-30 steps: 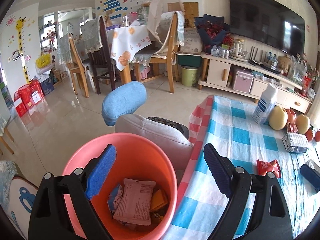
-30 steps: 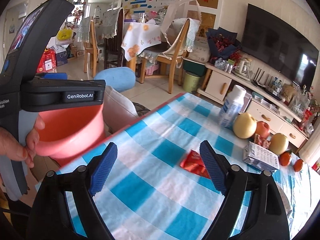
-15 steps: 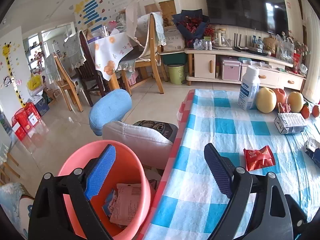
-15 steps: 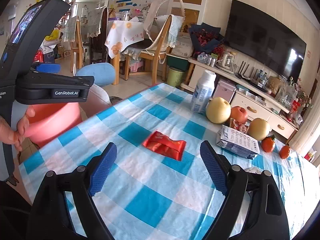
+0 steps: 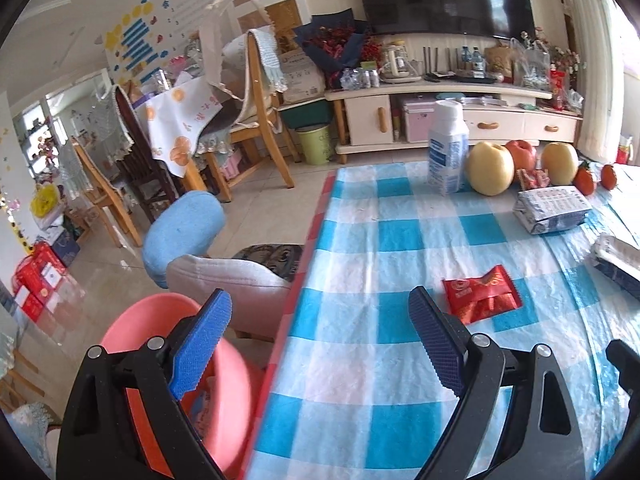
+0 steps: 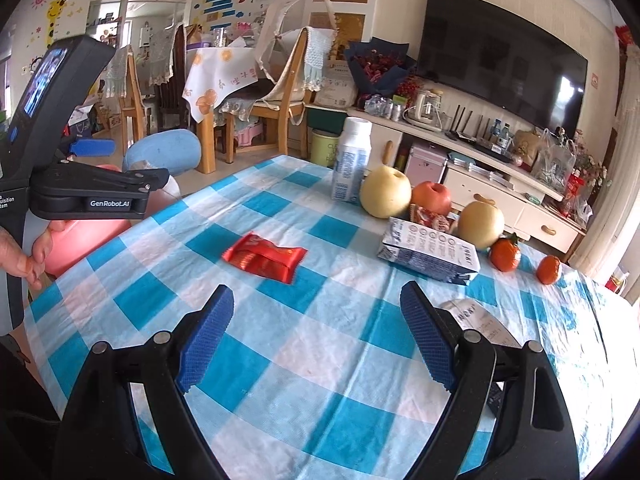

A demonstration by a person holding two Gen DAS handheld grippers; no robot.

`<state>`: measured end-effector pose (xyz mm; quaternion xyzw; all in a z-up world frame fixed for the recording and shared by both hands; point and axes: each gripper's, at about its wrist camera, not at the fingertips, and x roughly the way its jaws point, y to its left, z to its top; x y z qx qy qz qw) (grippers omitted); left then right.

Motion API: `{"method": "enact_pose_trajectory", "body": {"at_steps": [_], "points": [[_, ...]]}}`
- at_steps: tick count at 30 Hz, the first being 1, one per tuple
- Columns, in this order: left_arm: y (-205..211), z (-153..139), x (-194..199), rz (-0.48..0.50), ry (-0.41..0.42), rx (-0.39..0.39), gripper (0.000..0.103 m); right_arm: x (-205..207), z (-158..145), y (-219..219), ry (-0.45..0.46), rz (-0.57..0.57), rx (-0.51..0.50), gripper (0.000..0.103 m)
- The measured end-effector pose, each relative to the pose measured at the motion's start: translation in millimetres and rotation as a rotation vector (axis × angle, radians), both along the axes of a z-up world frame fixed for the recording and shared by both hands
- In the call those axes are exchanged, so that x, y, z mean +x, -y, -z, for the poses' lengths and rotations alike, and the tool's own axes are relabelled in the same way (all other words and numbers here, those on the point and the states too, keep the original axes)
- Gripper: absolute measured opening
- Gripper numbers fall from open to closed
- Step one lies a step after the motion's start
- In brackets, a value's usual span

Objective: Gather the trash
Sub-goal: 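Move both open tools back over the table toward the red packet, then grasp the red patterned snack packet with the left tool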

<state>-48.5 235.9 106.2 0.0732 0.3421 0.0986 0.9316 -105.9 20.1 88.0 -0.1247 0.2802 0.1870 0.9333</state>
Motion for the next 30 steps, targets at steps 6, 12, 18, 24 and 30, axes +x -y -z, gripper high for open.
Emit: {"method": "enact_pose_trajectory", "body": {"at_steps": [6, 12, 18, 24, 30], "points": [[17.5, 0.2, 1.1, 0.128, 0.023, -0.154, 0.089, 7.6, 2.8, 53.3, -0.027, 0.075, 0.052, 0.086], [62.7, 4.6, 6.4, 0.311, 0.012, -0.265, 0.089, 15.5, 4.3, 104.2, -0.021, 0.168, 0.059, 0.086], [115.9, 8.6, 36.6, 0.382, -0.029, -0.411, 0.089, 27.1, 4.4, 152.5, -0.043, 0.245, 0.111, 0.086], [194.7, 11.3, 112.6, 0.41, -0.087, -0.433, 0.082, 37.2, 5.6, 187.1, -0.088, 0.291, 0.169, 0.086], [236.3, 43.4, 193.8, 0.324, -0.186, -0.425, 0.082, 39.5, 5.7, 214.3, -0.103, 0.31, 0.226, 0.086]]}}
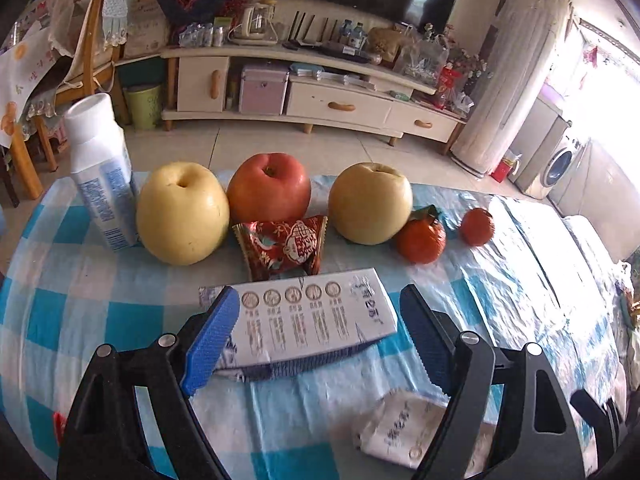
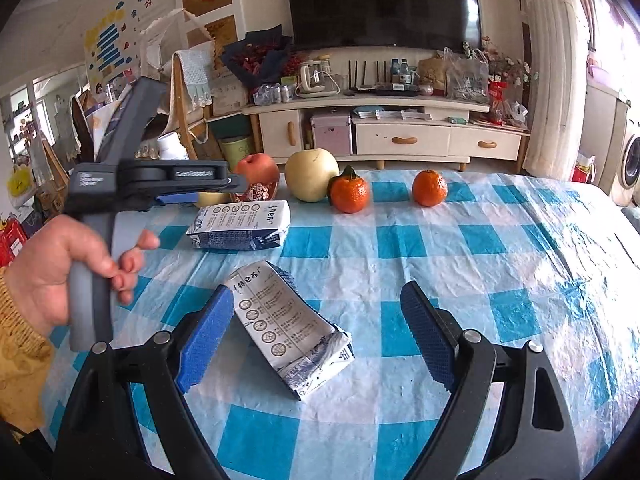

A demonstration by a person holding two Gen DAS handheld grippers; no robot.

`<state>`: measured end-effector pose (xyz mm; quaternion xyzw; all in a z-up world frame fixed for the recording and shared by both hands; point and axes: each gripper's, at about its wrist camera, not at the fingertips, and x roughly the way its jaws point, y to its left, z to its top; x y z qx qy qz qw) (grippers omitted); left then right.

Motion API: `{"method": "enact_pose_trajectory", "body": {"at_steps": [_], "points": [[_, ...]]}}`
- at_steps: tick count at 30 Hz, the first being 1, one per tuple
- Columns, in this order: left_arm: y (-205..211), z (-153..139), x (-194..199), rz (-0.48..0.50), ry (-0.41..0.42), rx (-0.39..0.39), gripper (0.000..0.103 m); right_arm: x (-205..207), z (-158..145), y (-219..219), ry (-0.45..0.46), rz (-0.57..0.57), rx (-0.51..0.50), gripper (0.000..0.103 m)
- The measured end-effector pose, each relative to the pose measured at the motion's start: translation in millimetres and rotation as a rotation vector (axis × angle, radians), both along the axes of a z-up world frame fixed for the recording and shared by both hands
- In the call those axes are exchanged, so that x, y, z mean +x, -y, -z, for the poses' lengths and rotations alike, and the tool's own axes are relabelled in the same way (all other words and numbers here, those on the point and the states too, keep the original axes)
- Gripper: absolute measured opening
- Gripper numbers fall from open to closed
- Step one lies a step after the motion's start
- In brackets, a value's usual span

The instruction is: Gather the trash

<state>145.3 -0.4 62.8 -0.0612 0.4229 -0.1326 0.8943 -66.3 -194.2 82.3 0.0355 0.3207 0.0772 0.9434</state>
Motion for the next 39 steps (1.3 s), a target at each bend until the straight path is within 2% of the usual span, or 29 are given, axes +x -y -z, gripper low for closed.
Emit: {"method": "enact_pose_trajectory", "body": {"at_steps": [5, 10, 11, 14, 17, 22, 29, 35, 39], "points": [[14.4, 16.9, 41.0, -0.04, -0.048, 0.048, 0.082, 2.6, 2.8, 9.3, -0.03, -0.005, 0.047, 0.086], [22.7, 30.4, 70.5, -0.088, -0.082, 0.097, 0.082, 1.5, -2.3, 13.0, -0.016, -0.019, 0.077, 0.086], [22.8, 33.1, 75.0, -0.097, -0.089, 0.101, 0.081, 1.6, -2.2, 14.2, -0.018, -0.02, 0.082, 0.086], [24.6, 40.6, 83.8, -0.105, -0.109, 0.126, 0.068, 3.3, -1.1, 17.9, -0.034, -0.01, 0.093, 0.086], [22.4, 45.0, 79.7, -0.114, -0.116, 0.106, 0.066, 5.7, 0.2, 22.1, -0.047, 0.001, 0.104, 0.086], [32.8, 45.6, 52.9, -0.063, -0.116, 0.121, 0.065, 7.1, -0.6, 28.8, -0.049, 0.019, 0.111, 0.086], [31.6, 46.3, -20.8, 0.034, -0.112, 0.125, 0.065, 7.8, -0.4, 40.1, -0.063, 0.034, 0.112, 0.086], [22.3, 45.1, -82.8, 0.099, -0.112, 0.133, 0.066, 9.5, 4.6, 35.0, -0.109, -0.041, 0.16, 0.087], [15.0, 43.3, -116.7, 0.165, -0.142, 0.12, 0.068, 7.7, 6.6, 24.8, -0.123, -0.1, 0.174, 0.087]]}}
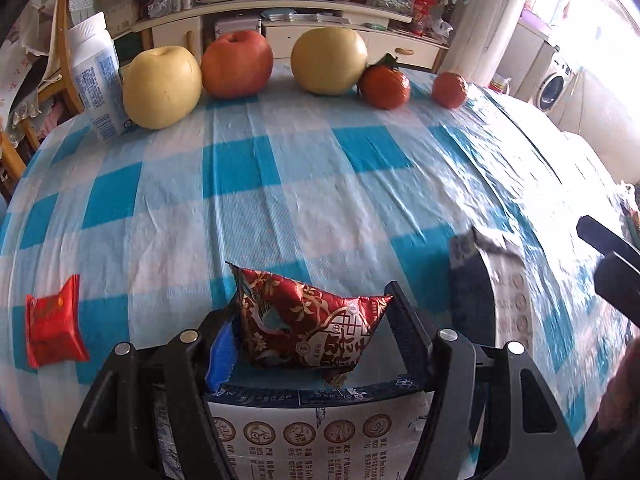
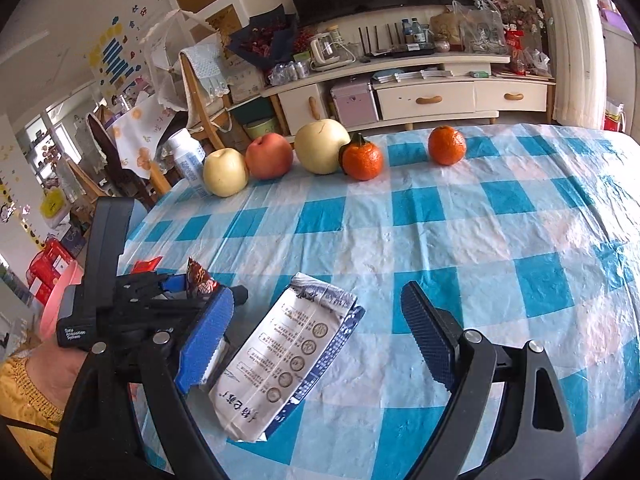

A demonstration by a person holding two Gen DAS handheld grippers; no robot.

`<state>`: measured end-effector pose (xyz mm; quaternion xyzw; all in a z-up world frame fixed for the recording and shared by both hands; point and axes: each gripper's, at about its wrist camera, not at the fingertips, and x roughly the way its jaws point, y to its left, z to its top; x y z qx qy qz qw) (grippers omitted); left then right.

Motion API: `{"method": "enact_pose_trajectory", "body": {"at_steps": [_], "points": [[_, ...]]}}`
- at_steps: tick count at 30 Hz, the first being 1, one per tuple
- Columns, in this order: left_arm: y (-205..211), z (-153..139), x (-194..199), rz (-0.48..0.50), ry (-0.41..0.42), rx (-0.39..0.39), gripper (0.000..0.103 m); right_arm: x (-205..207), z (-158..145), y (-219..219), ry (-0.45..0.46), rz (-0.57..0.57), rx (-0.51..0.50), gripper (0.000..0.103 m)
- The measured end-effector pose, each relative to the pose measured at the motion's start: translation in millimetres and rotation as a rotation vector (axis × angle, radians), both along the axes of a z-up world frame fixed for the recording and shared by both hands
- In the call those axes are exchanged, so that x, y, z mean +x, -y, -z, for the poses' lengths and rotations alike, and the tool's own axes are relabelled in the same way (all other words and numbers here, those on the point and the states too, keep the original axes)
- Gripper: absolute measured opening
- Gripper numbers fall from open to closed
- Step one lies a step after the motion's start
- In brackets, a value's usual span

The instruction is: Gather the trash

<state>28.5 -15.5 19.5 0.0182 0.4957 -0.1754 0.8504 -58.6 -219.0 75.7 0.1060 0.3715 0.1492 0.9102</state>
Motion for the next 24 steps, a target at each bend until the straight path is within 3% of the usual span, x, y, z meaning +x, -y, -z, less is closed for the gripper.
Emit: {"method": "enact_pose_trajectory", "body": {"at_steps": [4, 8, 12, 15, 24], "points": [[-27.5, -14.7, -34.7, -0.003, 0.028, -0.069, 0.073, -1.7, 2.5, -8.4, -0.013, -0.044, 0.022, 0.087], [-75.9, -37.8, -50.1, -0.119, 0.098, -0.122, 0.087, -5.0, 1.8, -23.1, -0.002, -0.098, 0.03, 0.087], [-123.1, -39.2, -47.2, -0.277, 0.124, -0.058, 0.088, -8.5, 0.4, -46.4, 0.009, -0.185, 0.025, 0.087], [-146.5, -34.4, -40.2, -0.336, 0.126, -0.029, 0.088, -14.1, -2.0, -68.6, 0.031, -0.269, 0.001, 0.087], [-155.2, -8.5, 0.7, -0.328, 0.072, 0.021, 0.089, -28.2, 7.2, -127.1, 0.057, -0.486, -0.099, 0.087]]}}
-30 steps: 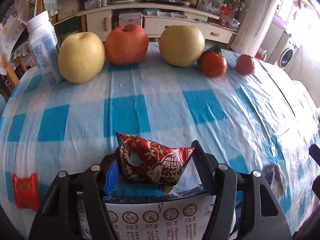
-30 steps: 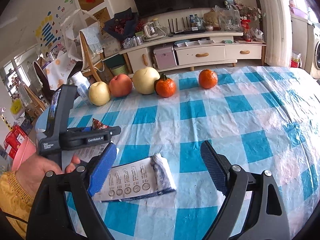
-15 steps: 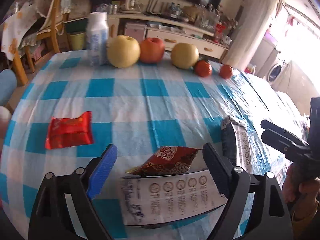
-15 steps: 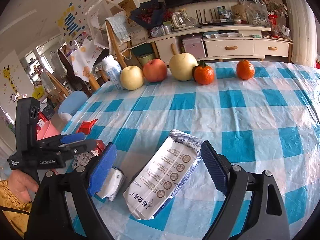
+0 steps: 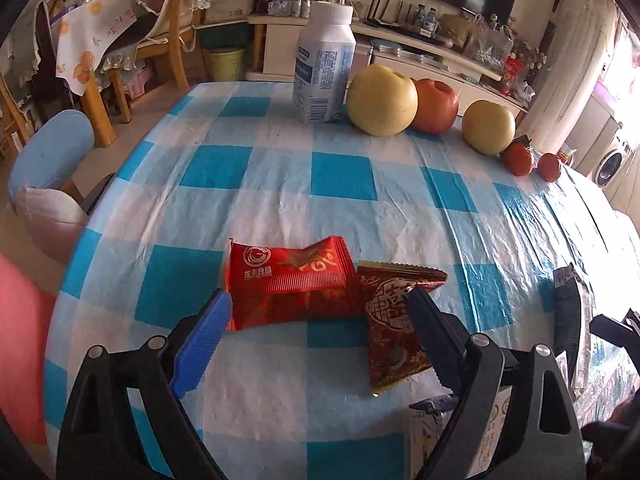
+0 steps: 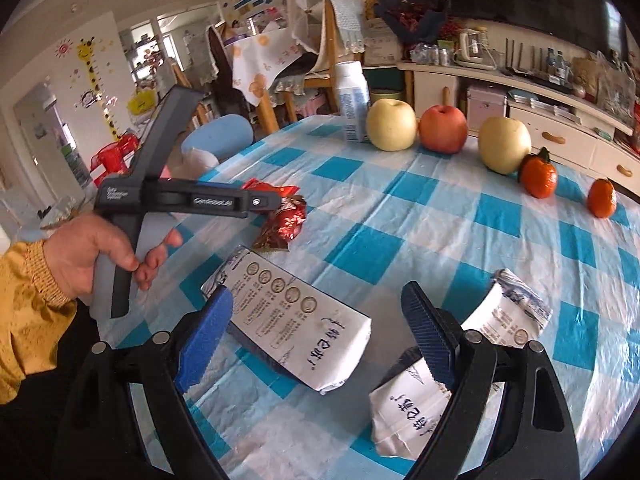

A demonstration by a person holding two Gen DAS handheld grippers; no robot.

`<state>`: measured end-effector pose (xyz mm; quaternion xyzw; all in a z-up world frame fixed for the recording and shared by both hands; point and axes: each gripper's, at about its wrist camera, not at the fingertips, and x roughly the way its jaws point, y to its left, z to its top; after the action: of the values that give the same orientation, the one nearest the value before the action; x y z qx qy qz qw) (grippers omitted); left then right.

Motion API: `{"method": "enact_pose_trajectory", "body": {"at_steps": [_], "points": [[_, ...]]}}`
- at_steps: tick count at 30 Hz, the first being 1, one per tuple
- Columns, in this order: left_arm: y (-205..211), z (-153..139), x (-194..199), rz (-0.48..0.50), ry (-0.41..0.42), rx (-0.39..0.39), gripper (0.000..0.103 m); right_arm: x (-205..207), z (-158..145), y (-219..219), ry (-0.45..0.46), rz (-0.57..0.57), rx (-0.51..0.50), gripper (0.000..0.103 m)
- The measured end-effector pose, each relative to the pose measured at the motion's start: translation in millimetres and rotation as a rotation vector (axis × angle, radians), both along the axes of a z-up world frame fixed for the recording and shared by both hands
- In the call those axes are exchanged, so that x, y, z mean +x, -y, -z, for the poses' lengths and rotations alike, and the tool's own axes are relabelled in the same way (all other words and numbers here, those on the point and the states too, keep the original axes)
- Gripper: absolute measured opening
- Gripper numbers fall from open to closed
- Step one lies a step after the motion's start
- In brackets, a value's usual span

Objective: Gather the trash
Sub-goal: 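Grasp the red square snack packet with the left tool while the right tool grasps the white printed bag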

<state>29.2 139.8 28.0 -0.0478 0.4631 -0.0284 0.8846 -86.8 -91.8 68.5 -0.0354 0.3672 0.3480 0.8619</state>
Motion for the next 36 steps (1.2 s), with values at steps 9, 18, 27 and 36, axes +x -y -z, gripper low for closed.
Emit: {"method": "enact_pose_trajectory", "body": {"at_steps": [9, 18, 27, 36], "points": [[-6.6, 14.3, 20.1, 0.017, -0.041, 0.044, 0.089, 8.0, 14.8, -32.5, 0.028, -0.082, -0.078, 0.087], [-2.9, 18.5, 9.2, 0.07, -0.027, 0.123, 0.078, 24.2, 32.9, -39.5, -0.081, -0.115, -0.083, 0.09], [-12.8, 9.9, -13.9, 0.072, 0.002, 0.098, 0.045, 4.5, 41.4, -57.8, -0.05, -0.195, -0.174, 0.092], [11.0, -10.6, -35.6, 0.278, 0.054, 0.282, 0.079, 8.7, 44.0, -53.0, -0.039, -0.151, -0.196, 0.092]]}}
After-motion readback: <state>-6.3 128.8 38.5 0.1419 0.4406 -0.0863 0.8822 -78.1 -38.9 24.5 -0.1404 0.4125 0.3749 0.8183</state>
